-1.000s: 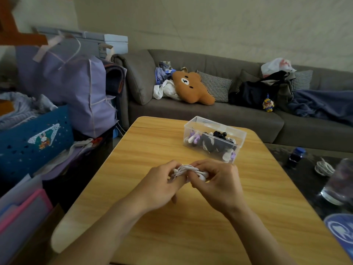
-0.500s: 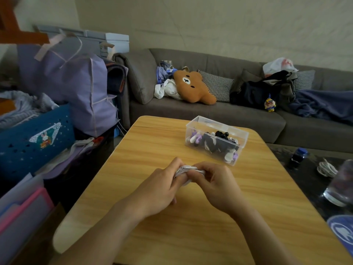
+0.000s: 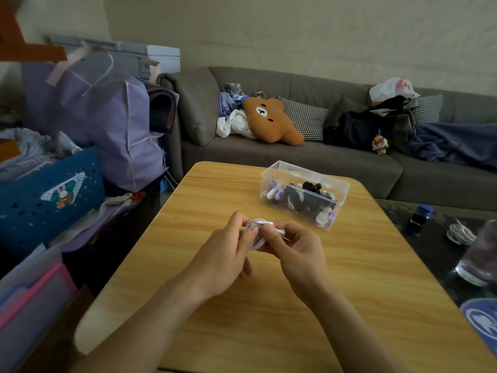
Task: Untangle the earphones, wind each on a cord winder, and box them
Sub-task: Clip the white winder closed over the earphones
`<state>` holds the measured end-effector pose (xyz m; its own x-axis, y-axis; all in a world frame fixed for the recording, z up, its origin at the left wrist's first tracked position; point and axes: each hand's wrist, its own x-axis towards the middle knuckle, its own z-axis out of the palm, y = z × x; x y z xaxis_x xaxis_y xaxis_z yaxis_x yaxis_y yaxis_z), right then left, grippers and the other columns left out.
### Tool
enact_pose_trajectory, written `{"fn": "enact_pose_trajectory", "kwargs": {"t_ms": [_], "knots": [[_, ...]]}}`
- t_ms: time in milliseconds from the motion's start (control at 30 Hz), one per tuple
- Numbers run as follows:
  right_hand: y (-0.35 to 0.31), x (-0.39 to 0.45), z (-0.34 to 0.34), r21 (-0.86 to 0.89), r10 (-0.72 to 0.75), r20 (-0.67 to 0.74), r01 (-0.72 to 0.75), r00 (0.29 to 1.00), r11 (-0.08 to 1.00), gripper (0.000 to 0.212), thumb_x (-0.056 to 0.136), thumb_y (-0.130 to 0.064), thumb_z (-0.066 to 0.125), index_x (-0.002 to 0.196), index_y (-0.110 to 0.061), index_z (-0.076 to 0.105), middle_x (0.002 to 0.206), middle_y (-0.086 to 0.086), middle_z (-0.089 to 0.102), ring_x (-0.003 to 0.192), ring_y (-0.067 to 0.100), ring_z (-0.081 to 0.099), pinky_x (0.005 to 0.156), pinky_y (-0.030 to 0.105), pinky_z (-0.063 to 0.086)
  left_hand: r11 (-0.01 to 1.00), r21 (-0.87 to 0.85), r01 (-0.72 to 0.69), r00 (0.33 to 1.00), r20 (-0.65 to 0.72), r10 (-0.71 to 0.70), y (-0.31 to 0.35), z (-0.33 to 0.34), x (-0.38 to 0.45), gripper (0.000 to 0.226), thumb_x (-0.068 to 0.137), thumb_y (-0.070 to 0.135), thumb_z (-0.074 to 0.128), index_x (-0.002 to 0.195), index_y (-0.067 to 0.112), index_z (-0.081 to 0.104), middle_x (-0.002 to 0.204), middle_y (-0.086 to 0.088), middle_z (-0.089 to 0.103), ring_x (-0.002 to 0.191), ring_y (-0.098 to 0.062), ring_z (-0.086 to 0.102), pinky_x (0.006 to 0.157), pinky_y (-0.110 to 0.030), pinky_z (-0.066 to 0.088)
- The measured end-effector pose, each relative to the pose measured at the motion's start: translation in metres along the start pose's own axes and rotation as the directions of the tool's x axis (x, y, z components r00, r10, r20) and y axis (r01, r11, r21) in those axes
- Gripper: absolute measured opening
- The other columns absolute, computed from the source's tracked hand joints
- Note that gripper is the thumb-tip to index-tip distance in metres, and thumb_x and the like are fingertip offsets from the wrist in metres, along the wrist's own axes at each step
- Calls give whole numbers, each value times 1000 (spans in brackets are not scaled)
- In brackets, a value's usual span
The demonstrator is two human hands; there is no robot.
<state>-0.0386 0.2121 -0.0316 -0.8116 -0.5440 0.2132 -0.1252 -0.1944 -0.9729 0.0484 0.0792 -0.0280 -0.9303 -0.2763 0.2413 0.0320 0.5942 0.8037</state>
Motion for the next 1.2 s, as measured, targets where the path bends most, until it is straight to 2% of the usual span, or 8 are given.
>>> {"fn": "enact_pose_trajectory", "kwargs": {"t_ms": [300,367,467,567,733,800,933,1200], "knots": [[-4,-1,4,-57,48,-33,-50,998,997,10,93,-9,66,102,-6,67,86,16,75,77,30,75,71,42,63,957,-232,177,982,102,-157,6,-6,0,26,106,38,37,115,16,48,97,-13,70,73,-29,74,71,-50,61],[1,-2,7,-200,33,-53,-43,998,979,4,93,-9,68,97,-10,68,79,14,75,66,30,73,68,51,61,881,-360,308,947,207,-247,6,-8,0,27,108,31,36,119,11,49,97,-22,68,74,-37,72,66,-46,60],[8,-2,14,-349,-15,-76,-12,997,937,8,91,-12,72,91,-20,69,74,8,74,64,27,73,66,51,60,737,-489,465,884,295,-362,9,-11,0,29,109,25,35,124,5,51,92,-25,64,66,-29,65,52,-31,53],[9,-1,18,-297,-4,-110,-29,994,955,6,91,-10,72,91,-16,70,75,10,75,64,25,72,65,45,61,732,-486,478,876,206,-436,8,-7,3,29,108,27,36,120,6,53,91,-19,66,62,-21,58,50,-25,40],[-1,-2,19,272,321,-52,-296,946,916,10,94,-1,63,97,9,62,85,21,70,70,29,70,63,37,60,848,-367,383,909,-11,-416,8,4,3,24,103,36,50,101,15,62,89,-6,72,57,-14,63,56,-27,54],[-3,-1,16,204,308,-69,-289,949,935,13,95,-5,63,97,7,64,82,17,71,69,23,69,61,32,59,865,-367,342,918,-67,-391,9,5,4,24,101,39,53,98,17,64,83,-6,74,60,-21,67,62,-35,56],[-9,1,4,-273,85,-129,-118,988,955,10,91,-28,71,89,-18,74,73,-5,73,61,8,61,58,27,53,850,-447,279,918,-136,-373,15,8,6,24,100,36,57,97,14,66,79,-11,74,58,-24,63,57,-34,45],[-11,-6,5,-117,94,82,-85,992,990,13,97,-16,64,106,-22,72,90,3,77,83,20,72,76,29,60,835,-514,196,870,-302,-390,15,16,11,18,102,25,50,94,23,66,70,-4,68,44,-20,54,41,-26,40]]}}
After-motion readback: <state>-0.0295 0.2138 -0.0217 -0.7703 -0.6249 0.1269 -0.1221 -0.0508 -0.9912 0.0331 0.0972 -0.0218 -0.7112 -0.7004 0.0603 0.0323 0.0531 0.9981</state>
